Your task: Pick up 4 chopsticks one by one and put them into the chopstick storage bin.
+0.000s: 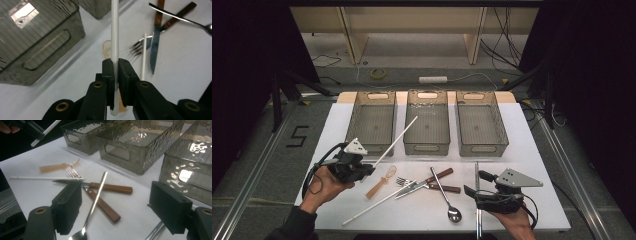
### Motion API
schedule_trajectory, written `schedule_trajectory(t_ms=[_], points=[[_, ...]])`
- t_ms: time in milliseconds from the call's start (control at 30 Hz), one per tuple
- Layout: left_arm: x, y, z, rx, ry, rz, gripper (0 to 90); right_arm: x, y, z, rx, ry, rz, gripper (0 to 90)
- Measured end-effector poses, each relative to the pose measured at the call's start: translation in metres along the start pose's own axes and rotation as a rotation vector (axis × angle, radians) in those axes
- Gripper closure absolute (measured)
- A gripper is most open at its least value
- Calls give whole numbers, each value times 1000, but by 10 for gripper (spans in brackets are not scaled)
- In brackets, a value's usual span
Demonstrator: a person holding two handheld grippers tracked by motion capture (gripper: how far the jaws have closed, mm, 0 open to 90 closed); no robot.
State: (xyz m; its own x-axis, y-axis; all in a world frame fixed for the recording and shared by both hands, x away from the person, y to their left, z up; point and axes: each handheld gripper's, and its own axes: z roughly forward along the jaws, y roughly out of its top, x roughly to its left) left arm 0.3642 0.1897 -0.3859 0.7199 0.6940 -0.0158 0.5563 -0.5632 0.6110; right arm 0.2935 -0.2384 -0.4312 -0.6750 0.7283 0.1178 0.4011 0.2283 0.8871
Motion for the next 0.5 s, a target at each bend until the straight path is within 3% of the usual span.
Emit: schedule_trajectory(t_ms=[500], points=[[36, 16, -3, -80, 76, -85, 835, 0, 0, 0, -3, 6, 8, 271]])
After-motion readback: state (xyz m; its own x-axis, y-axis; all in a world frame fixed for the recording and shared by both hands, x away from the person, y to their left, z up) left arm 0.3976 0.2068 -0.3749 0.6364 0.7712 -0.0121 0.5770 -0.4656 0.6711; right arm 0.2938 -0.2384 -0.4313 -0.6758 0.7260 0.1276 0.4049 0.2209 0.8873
